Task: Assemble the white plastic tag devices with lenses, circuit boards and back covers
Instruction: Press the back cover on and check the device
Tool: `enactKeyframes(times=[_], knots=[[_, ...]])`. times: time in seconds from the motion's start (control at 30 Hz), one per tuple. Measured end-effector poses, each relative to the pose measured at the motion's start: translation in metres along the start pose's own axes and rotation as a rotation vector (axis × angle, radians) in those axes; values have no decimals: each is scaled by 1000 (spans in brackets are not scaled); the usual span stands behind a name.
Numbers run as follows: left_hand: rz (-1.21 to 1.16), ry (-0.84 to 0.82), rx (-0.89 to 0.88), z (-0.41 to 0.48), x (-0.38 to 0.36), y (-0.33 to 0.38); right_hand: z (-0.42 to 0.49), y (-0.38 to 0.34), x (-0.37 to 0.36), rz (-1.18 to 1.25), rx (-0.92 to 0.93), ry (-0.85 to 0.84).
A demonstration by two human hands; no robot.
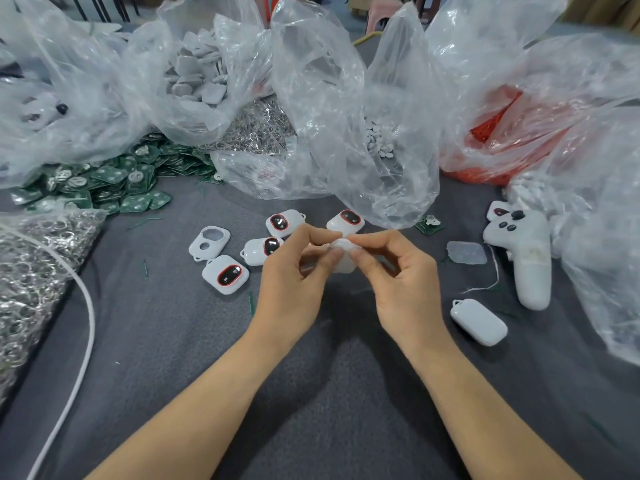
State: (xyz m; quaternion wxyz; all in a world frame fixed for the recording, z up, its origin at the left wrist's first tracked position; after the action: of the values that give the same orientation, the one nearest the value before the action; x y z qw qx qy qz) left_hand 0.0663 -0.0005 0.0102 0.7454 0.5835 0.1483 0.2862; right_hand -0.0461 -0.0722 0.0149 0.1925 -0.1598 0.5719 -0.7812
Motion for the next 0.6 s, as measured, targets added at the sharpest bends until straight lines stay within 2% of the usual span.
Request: enactKeyframes(times=[0.13,0.27,0.33,0.47,0.6], knots=[[55,0,-56,-1,-1,3,0,2,1,-65,35,0],[66,10,6,0,-2,-3,0,9,0,-67,-17,8],[58,-11,36,1,-5,-3,2,13,-1,1,-88,40],[10,-56,81,0,-6,-3,5,19,4,291,-233,157],[-57,-71,117,1,-4,-3,6,18,4,302,-203,56]])
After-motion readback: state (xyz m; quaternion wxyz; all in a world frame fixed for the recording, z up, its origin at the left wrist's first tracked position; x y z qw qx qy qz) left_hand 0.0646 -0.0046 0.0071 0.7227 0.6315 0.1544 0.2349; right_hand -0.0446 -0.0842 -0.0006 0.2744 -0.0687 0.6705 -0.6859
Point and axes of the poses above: each hand's wrist, its own z-axis towards the middle knuckle, its own x-axis out of the back of the hand, y = z × x, the point moved 3 cm from there along z, towards the middle knuckle, and after that the axes turned 2 degrees about x, right-handed, at the moved point
